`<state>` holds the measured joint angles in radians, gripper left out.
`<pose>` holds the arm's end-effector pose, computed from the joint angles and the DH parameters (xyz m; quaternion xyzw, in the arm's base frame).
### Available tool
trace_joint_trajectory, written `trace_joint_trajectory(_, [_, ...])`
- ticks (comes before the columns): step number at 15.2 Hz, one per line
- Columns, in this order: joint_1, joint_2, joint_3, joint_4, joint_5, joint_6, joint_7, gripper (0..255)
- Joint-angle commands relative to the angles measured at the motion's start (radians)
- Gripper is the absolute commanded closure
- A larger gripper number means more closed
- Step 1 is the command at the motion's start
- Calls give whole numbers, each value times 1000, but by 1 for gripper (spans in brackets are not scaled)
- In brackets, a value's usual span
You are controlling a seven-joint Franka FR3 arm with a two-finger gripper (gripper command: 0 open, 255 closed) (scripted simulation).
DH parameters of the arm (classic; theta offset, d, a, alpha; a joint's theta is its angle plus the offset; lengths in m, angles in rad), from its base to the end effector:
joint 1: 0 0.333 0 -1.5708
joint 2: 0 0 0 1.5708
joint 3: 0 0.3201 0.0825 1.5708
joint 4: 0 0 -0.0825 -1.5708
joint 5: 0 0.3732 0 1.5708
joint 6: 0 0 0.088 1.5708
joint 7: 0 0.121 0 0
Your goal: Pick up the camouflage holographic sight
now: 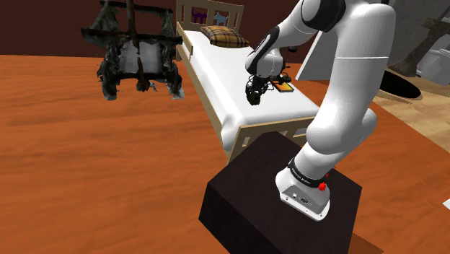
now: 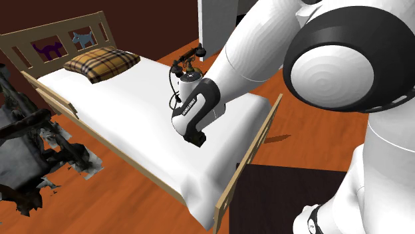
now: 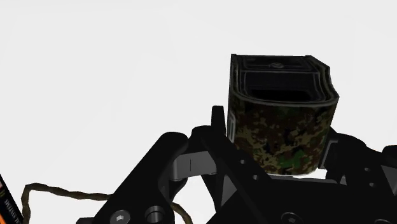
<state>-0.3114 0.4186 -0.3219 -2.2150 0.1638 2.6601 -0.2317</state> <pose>0.4420 -0.3325 0.1994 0.9663 -0.2548 0.0149 0.0337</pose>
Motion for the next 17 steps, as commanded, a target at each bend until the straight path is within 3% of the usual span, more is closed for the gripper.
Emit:
trace_joint_trajectory(1, [0, 0, 0, 0, 0, 0, 0, 255])
trace_joint_trajectory(17, [44, -162, -59, 1, -92, -156, 58, 255])
